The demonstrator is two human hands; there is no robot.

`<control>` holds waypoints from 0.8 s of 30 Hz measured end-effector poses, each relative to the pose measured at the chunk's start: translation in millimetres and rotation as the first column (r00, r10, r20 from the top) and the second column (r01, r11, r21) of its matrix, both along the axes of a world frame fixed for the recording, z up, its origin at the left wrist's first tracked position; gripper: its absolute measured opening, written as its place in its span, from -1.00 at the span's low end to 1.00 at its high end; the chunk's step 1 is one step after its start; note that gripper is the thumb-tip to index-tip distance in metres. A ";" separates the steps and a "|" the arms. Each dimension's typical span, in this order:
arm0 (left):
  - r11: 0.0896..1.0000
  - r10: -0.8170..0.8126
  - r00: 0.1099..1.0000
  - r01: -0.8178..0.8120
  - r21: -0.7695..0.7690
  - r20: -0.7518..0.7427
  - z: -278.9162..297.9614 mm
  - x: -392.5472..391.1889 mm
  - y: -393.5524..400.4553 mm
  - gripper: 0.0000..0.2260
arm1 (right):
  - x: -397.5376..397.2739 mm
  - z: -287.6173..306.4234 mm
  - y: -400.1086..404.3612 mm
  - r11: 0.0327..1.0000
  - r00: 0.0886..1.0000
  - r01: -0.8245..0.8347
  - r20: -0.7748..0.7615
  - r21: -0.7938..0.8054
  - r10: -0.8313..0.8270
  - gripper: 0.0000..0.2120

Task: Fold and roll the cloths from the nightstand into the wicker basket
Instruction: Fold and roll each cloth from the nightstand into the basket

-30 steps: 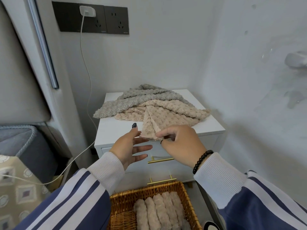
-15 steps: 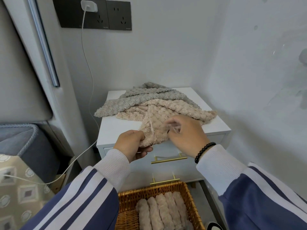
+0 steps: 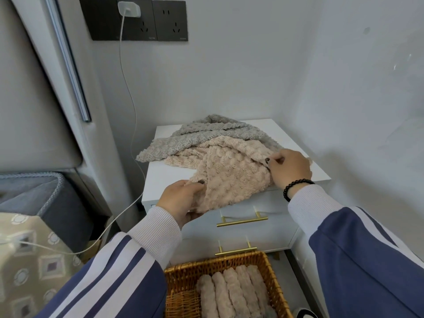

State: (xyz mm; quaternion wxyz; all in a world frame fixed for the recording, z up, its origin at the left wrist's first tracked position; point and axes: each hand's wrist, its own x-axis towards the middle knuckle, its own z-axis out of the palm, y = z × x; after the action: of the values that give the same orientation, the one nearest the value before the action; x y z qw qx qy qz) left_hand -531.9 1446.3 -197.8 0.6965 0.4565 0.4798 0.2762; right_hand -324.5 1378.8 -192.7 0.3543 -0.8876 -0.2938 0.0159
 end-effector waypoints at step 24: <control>0.996 -0.040 0.999 0.039 0.085 0.010 -11.2 11.8 0.4 -0.82 | -61.0 40.3 -32.5 0.530 0.436 -0.847 -0.512 0.044 0.740 -0.89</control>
State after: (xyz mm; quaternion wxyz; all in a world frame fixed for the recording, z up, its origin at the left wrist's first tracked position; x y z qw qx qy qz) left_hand -520.2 1446.7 -209.0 0.6846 0.4934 0.4545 0.2852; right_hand -385.5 1346.4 -152.4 0.2635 -0.6424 -0.5782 0.4285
